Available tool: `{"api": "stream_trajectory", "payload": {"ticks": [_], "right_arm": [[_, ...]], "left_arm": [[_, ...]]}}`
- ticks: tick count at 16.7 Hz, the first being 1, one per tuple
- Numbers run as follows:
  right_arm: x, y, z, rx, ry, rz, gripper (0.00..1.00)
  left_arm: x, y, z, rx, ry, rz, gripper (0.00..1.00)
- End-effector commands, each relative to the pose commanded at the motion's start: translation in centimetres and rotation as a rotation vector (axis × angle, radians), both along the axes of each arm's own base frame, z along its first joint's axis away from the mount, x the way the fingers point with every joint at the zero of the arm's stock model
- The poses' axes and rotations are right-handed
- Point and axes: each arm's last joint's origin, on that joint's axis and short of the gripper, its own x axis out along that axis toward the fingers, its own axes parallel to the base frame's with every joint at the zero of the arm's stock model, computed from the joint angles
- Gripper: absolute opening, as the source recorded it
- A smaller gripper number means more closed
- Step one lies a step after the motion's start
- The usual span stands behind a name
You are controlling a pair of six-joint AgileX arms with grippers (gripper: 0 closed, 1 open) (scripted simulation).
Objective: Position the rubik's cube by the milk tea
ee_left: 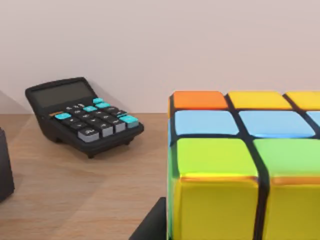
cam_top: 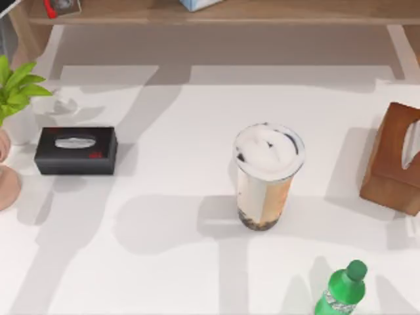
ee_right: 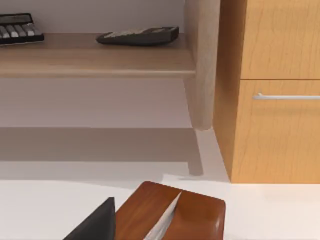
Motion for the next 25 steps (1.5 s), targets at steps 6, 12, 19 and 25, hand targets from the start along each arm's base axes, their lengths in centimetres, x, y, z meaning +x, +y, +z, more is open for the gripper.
{"api": "stream_trajectory", "payload": {"ticks": [6, 12, 19, 25], "right_arm": [[0.0, 0.0, 0.0, 0.0, 0.0, 0.0, 1.0], [0.0, 0.0, 0.0, 0.0, 0.0, 0.0, 1.0], [0.0, 0.0, 0.0, 0.0, 0.0, 0.0, 1.0], [0.0, 0.0, 0.0, 0.0, 0.0, 0.0, 1.0]], "left_arm": [[-5.9, 0.0, 1.6, 0.01, 0.235, -0.195, 0.0], [-6.9, 0.9, -10.7, 0.045, 0.928, -0.169, 0.0], [-10.3, 1.4, -22.7, 0.092, 1.562, 0.038, 0.0], [-10.4, 1.4, -22.7, 0.094, 1.567, 0.039, 0.0]]}}
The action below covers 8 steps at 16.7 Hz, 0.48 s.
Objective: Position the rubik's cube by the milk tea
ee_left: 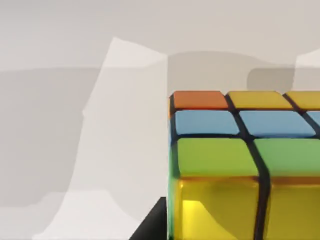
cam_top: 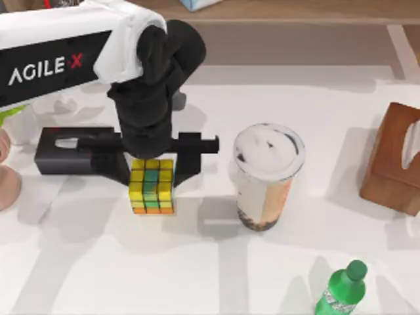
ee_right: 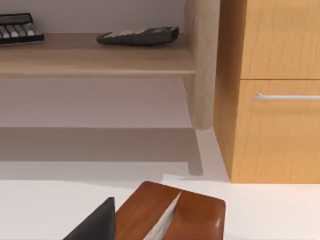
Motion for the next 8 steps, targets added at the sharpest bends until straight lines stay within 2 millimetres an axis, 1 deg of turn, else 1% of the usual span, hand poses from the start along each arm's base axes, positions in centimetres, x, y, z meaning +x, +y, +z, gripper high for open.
{"api": "stream_trajectory", "payload": {"ticks": [4, 8], "right_arm": [[0.0, 0.0, 0.0, 0.0, 0.0, 0.0, 1.0], [0.0, 0.0, 0.0, 0.0, 0.0, 0.0, 1.0]], "left_arm": [[0.7, 0.7, 0.8, -0.004, -0.03, -0.02, 0.0], [1.8, 1.5, 2.8, -0.03, -0.106, -0.041, 0.0]]}}
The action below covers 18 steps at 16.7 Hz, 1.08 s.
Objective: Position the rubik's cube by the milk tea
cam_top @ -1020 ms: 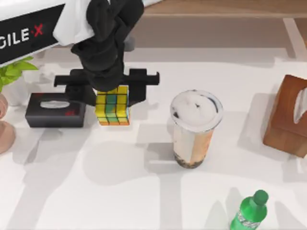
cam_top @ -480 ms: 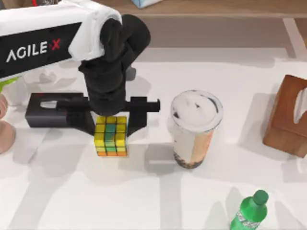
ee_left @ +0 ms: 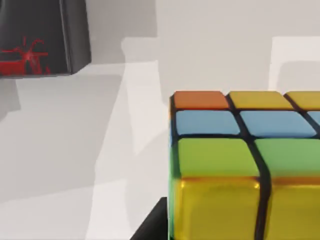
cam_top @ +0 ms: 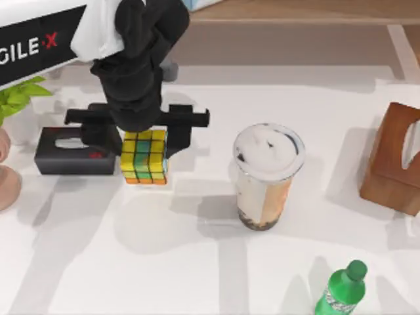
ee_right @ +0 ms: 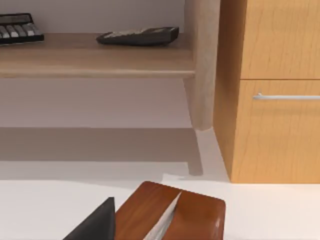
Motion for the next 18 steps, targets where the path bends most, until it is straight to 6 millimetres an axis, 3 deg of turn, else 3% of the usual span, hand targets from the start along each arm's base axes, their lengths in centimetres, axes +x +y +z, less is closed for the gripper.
{"api": "stream_trajectory", "payload": {"ticks": [4, 7, 10, 16, 18], "right_arm": [[0.0, 0.0, 0.0, 0.0, 0.0, 0.0, 1.0], [0.0, 0.0, 0.0, 0.0, 0.0, 0.0, 1.0], [0.0, 0.0, 0.0, 0.0, 0.0, 0.0, 1.0], [0.0, 0.0, 0.0, 0.0, 0.0, 0.0, 1.0], [0.0, 0.0, 0.0, 0.0, 0.0, 0.0, 1.0]], "left_arm": [[0.8, 0.6, 1.6, -0.03, -0.069, 0.002, 0.0], [0.8, 0.7, 1.6, -0.042, -0.08, 0.021, 0.0], [0.4, 0.4, 0.2, -0.035, -0.042, 0.047, 0.0], [-1.7, -1.4, -4.4, 0.024, 0.097, 0.046, 0.0], [-1.9, -1.6, -4.9, 0.031, 0.112, 0.042, 0.0]]}}
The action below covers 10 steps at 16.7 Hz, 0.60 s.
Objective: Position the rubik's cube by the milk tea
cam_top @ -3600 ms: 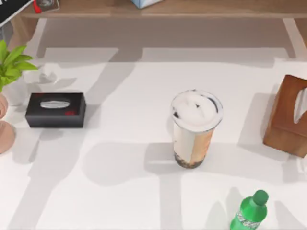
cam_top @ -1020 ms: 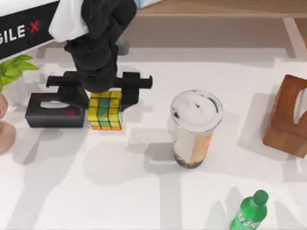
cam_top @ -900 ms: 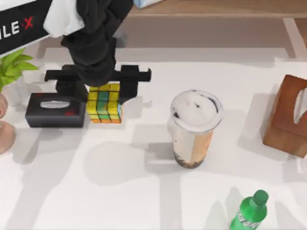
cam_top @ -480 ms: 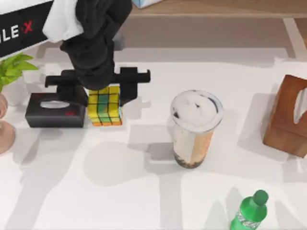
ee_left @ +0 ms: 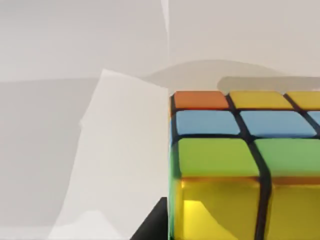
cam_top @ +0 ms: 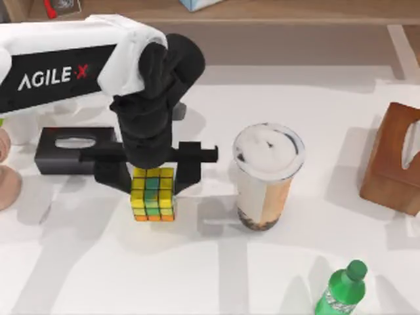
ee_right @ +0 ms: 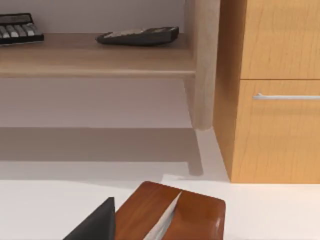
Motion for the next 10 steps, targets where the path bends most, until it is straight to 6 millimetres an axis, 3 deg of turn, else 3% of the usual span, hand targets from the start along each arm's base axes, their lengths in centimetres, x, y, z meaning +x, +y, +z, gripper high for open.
{"api": "stream_trajectory", "payload": {"ticks": [3, 10], "right_arm": [[0.0, 0.0, 0.0, 0.0, 0.0, 0.0, 1.0], [0.0, 0.0, 0.0, 0.0, 0.0, 0.0, 1.0]], "left_arm": [[0.0, 0.0, 0.0, 0.0, 0.0, 0.0, 0.0], [0.0, 0.0, 0.0, 0.0, 0.0, 0.0, 0.53]]}}
